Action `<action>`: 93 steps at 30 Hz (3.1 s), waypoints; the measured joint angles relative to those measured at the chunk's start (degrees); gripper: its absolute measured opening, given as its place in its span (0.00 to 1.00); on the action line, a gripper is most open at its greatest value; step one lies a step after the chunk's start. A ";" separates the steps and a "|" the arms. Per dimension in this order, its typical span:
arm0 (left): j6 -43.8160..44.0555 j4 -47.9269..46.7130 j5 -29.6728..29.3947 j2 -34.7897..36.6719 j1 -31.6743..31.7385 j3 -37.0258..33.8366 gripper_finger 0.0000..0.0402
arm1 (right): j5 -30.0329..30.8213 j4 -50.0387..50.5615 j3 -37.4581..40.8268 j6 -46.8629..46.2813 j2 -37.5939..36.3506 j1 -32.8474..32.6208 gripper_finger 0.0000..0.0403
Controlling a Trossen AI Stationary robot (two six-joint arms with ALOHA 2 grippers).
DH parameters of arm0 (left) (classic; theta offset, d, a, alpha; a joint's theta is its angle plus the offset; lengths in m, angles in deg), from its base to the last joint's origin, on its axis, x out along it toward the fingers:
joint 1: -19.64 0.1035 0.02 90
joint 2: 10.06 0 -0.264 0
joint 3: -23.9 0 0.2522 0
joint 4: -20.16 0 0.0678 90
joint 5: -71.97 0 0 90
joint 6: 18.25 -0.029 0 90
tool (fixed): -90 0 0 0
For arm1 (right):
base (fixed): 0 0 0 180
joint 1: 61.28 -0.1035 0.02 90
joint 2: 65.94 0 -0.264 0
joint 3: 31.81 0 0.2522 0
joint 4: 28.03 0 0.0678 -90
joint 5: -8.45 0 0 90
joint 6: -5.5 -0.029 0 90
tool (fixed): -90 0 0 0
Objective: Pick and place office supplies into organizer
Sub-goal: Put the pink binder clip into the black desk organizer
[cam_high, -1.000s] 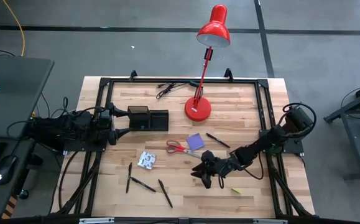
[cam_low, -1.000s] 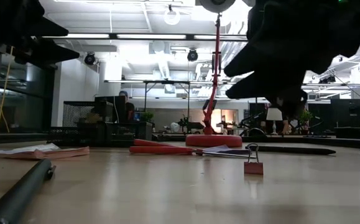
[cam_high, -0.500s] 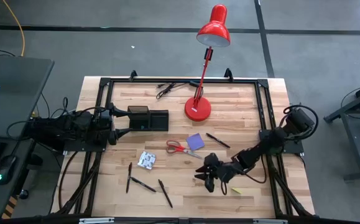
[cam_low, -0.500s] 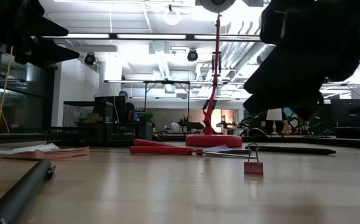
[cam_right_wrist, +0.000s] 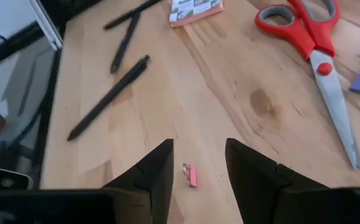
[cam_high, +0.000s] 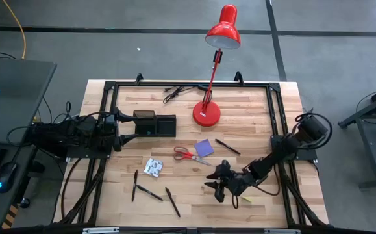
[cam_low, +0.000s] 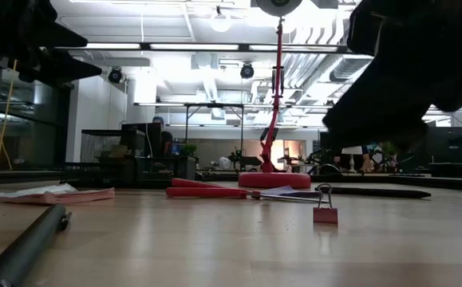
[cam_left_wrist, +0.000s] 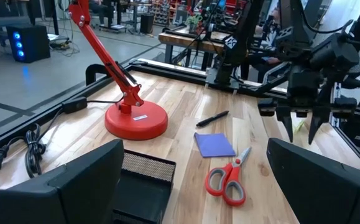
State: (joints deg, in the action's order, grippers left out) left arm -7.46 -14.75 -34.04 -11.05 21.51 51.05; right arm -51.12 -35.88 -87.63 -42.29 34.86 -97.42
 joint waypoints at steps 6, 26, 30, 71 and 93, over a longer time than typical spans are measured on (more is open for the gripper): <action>0.00 -0.06 0.00 0.00 0.00 0.02 0.95 | -2.11 1.63 -4.95 3.14 4.03 -0.02 0.44; 0.02 -0.48 0.01 0.00 0.00 0.02 0.95 | 2.50 10.52 -8.97 -1.27 9.18 -1.14 0.50; 0.03 -0.47 0.01 0.00 0.00 0.02 0.95 | 2.25 9.66 -8.97 -1.27 9.46 -1.18 0.50; 0.02 -0.47 0.02 0.00 0.00 0.02 0.95 | 1.25 4.08 -8.95 0.67 11.03 1.39 0.04; 0.02 0.05 -0.01 0.02 0.00 0.02 0.95 | -7.40 -13.80 -8.92 22.81 11.03 15.70 0.02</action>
State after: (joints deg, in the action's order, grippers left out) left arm -7.44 -14.70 -34.05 -11.03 21.51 51.07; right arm -58.52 -49.69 -96.55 -19.47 45.89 -81.72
